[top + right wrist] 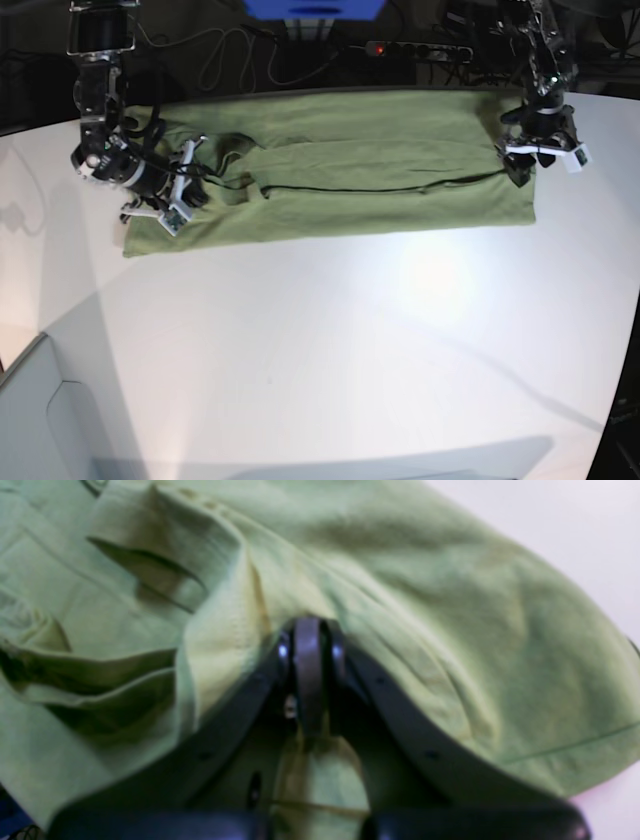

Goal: Fold the T-shirt properly
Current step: 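Hold the strip ends with both grippers and adjust the left gripper's grip, then grasp the strip end with the left gripper and carry it toward the right gripper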

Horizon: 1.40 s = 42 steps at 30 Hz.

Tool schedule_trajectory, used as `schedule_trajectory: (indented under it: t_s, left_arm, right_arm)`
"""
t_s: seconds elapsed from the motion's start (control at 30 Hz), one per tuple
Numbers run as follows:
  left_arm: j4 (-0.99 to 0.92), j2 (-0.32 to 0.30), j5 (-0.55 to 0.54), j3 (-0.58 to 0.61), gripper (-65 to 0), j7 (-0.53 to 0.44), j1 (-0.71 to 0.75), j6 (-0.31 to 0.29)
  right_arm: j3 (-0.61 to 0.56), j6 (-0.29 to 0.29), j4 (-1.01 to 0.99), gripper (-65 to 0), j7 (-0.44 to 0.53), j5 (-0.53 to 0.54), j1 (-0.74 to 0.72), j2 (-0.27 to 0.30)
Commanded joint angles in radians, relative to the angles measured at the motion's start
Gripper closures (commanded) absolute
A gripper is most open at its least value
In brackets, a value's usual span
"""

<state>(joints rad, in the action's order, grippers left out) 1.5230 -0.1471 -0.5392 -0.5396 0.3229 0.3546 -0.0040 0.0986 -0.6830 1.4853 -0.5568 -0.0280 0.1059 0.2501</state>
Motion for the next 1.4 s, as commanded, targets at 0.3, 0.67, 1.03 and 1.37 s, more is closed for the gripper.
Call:
schedule_trajectory:
  t_s: [0.3, 0.67, 1.03, 1.37]
  left_arm:
    - [0.009, -0.003, -0.003, -0.003, -35.7, 0.002, 0.034, 0.003]
    - [-0.014, -0.010, 0.000, 0.066, -18.2, 0.002, 0.033, 0.003]
    - [-0.032, -0.009, -0.002, 0.066, 0.0, -0.001, 0.027, 0.002]
    - [0.202, 0.042, 0.009, 0.088, 0.0, -0.001, 0.047, 0.008]
  right_arm:
    - [-0.001, -0.015, -0.007, -0.2, -0.068, -0.040, -0.016, 0.012]
    - [-0.001, -0.015, -0.005, -0.2, -0.068, -0.040, -0.018, 0.012]
    - [-0.001, -0.015, -0.002, -0.2, -0.067, -0.040, -0.019, 0.012]
    - [0.003, -0.015, 0.010, -0.2, -0.059, -0.039, -0.042, 0.008]
